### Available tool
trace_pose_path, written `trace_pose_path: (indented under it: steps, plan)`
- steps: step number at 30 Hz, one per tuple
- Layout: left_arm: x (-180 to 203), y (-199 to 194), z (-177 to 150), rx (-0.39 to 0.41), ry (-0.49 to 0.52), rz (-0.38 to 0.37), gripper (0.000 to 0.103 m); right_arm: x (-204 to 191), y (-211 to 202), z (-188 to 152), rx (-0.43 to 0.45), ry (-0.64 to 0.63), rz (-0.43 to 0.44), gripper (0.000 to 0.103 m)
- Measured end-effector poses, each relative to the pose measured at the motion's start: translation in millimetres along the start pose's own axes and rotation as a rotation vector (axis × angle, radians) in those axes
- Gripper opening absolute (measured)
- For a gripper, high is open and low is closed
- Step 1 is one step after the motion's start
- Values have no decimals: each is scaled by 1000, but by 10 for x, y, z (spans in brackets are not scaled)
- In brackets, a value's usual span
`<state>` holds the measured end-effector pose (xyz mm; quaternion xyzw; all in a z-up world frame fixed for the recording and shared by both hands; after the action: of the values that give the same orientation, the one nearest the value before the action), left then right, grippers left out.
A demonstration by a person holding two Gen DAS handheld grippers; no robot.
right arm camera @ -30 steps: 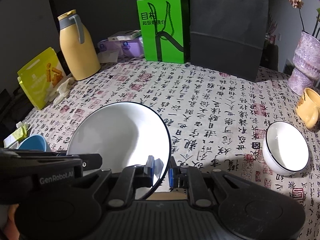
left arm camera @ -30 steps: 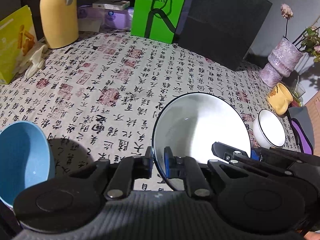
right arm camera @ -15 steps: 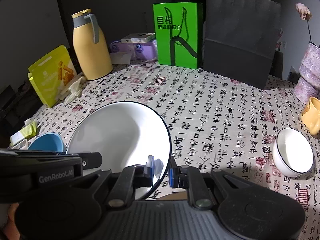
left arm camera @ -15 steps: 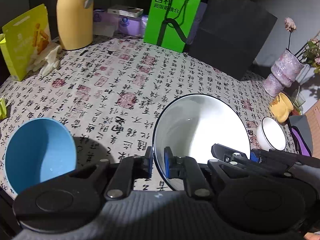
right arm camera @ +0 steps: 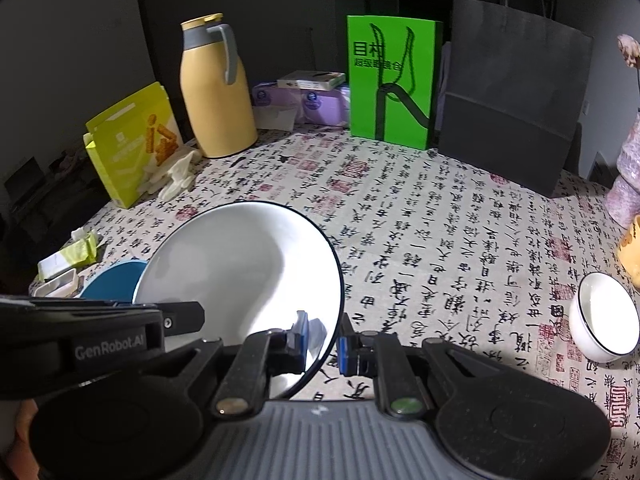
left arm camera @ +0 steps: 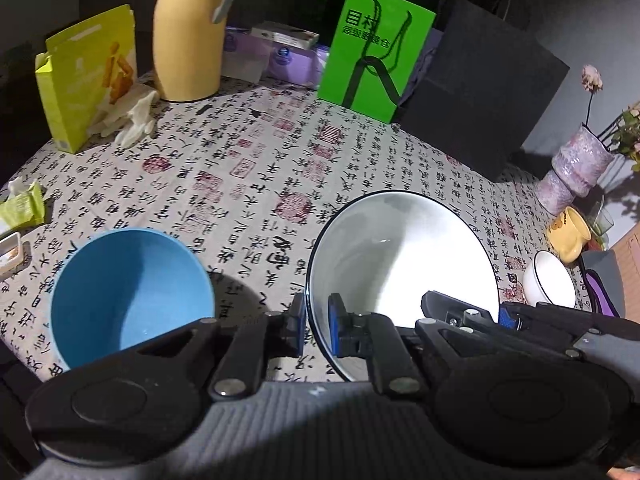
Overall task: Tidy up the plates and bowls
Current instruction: 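Carry the white bowl with both grippers over the blue bowl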
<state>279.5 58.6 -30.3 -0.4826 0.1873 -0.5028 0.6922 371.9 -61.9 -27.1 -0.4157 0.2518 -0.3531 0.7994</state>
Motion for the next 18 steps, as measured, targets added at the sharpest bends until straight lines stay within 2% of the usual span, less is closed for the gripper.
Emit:
trace_pose_path:
  steps: [18]
  plan:
    - [-584,-245,-67,37,-75,11,12,-607,28,34,6,-69,34,14]
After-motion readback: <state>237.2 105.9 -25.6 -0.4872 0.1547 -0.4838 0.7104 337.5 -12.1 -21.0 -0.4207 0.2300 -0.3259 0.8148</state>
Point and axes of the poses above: each gripper's, at about its wrist camera, not at the fingertips, and y roughly the way its jaws point, x to its right, z to its top, the point moved 7 cm from there along y, roughly the way its jaws point, and after that the axes turned 10 degrees about -x, right-handed, at the moved point
